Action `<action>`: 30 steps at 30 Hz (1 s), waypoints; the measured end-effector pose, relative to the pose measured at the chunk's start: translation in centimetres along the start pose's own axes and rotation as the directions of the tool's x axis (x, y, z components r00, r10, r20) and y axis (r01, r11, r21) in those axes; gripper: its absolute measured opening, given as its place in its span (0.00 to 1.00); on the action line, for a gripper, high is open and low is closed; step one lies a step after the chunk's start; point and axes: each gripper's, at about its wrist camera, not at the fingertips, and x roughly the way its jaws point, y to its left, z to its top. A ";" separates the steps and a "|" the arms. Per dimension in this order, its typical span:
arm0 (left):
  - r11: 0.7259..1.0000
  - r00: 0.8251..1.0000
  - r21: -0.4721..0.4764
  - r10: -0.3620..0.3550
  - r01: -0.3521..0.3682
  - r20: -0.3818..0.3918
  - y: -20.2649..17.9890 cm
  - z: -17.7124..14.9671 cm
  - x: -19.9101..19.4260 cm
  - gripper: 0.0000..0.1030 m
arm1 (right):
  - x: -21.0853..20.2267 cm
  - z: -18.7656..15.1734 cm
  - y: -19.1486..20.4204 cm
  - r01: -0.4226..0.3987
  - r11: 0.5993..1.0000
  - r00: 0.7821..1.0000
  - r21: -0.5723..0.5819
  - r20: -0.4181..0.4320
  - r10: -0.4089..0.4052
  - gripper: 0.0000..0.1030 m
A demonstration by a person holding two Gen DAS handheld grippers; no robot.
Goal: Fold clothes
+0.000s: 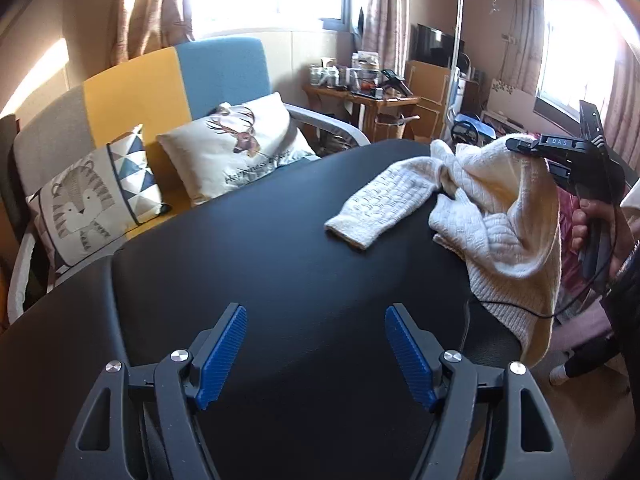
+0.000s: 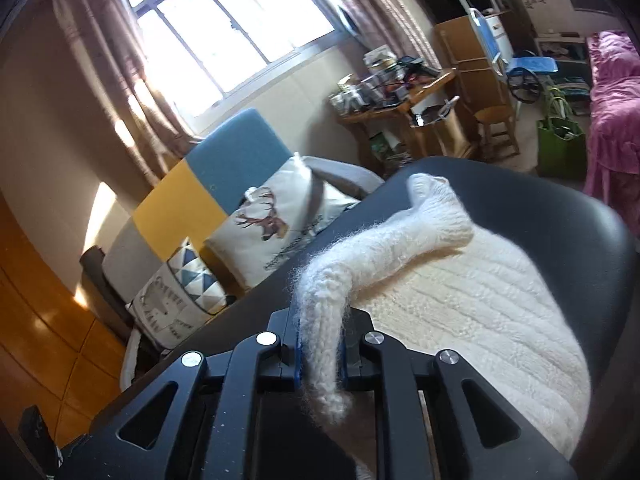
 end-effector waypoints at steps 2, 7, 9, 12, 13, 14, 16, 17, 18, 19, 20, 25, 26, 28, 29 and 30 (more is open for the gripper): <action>1.000 1.000 -0.020 0.012 -0.012 0.012 1.0 -0.3 -1.0 0.72 | 0.5 -1.2 3.4 -0.071 0.997 0.997 -0.033 -0.027 0.070 0.13; 0.995 0.997 -0.087 0.051 -0.047 0.049 4.8 -1.9 -4.1 0.72 | 2.0 -5.6 13.1 -0.235 0.963 0.968 -0.134 -0.120 0.219 0.13; 0.992 0.995 -0.110 0.071 -0.064 0.062 6.3 -2.6 -5.4 0.72 | 2.8 -7.8 16.5 -0.302 0.942 0.946 -0.147 -0.169 0.277 0.13; 0.982 0.990 -0.160 0.112 -0.098 0.081 9.3 -4.2 -7.7 0.72 | 3.6 -11.0 21.6 -0.401 0.901 0.903 -0.168 -0.236 0.358 0.13; 0.978 0.988 -0.179 0.127 -0.110 0.085 10.4 -4.8 -8.5 0.72 | 3.8 -11.9 23.3 -0.431 0.885 0.888 -0.176 -0.257 0.381 0.13; 0.973 0.986 -0.195 0.139 -0.120 0.087 11.3 -5.2 -9.1 0.72 | 4.0 -12.9 25.0 -0.460 0.869 0.872 -0.181 -0.278 0.404 0.13; 0.963 0.982 -0.229 0.168 -0.143 0.091 13.3 -6.4 -10.5 0.72 | 4.4 -14.7 28.4 -0.514 0.837 0.838 -0.190 -0.320 0.442 0.13; 0.957 0.979 -0.246 0.183 -0.155 0.092 14.4 -7.0 -11.2 0.72 | 4.6 -15.6 30.1 -0.536 0.821 0.822 -0.196 -0.342 0.455 0.13; 0.950 0.976 -0.264 0.198 -0.168 0.093 15.4 -7.7 -11.9 0.72 | 4.9 -16.3 31.5 -0.555 0.807 0.808 -0.202 -0.363 0.465 0.13; 0.943 0.973 -0.281 0.213 -0.179 0.094 16.4 -8.4 -12.6 0.72 | 5.2 -17.1 32.9 -0.572 0.794 0.793 -0.206 -0.385 0.472 0.13; 0.935 0.969 -0.298 0.228 -0.191 0.092 17.4 -9.1 -13.2 0.72 | 5.8 -18.0 34.2 -0.588 0.782 0.777 -0.205 -0.411 0.477 0.13; 0.899 0.955 -0.360 0.290 -0.249 0.064 21.3 -12.2 -15.3 0.72 | 9.6 -23.7 38.3 -0.580 0.785 0.738 -0.218 -0.549 0.393 0.24; 0.892 0.952 -0.369 0.300 -0.260 0.055 21.9 -12.7 -15.4 0.72 | 10.4 -24.9 38.6 -0.561 0.796 0.740 -0.226 -0.569 0.359 0.28; 0.884 0.949 -0.379 0.311 -0.274 0.041 22.7 -13.6 -15.3 0.72 | 11.9 -26.8 38.4 -0.521 0.822 0.741 -0.229 -0.600 0.302 0.51; 0.881 0.948 -0.382 0.316 -0.280 0.034 23.0 -14.0 -15.3 0.72 | 12.3 -27.5 38.0 -0.500 0.835 0.744 -0.228 -0.606 0.281 0.53; 0.879 0.947 -0.382 0.321 -0.286 0.028 23.2 -14.4 -15.2 0.72 | 12.4 -27.9 37.5 -0.486 0.843 0.747 -0.230 -0.609 0.265 0.53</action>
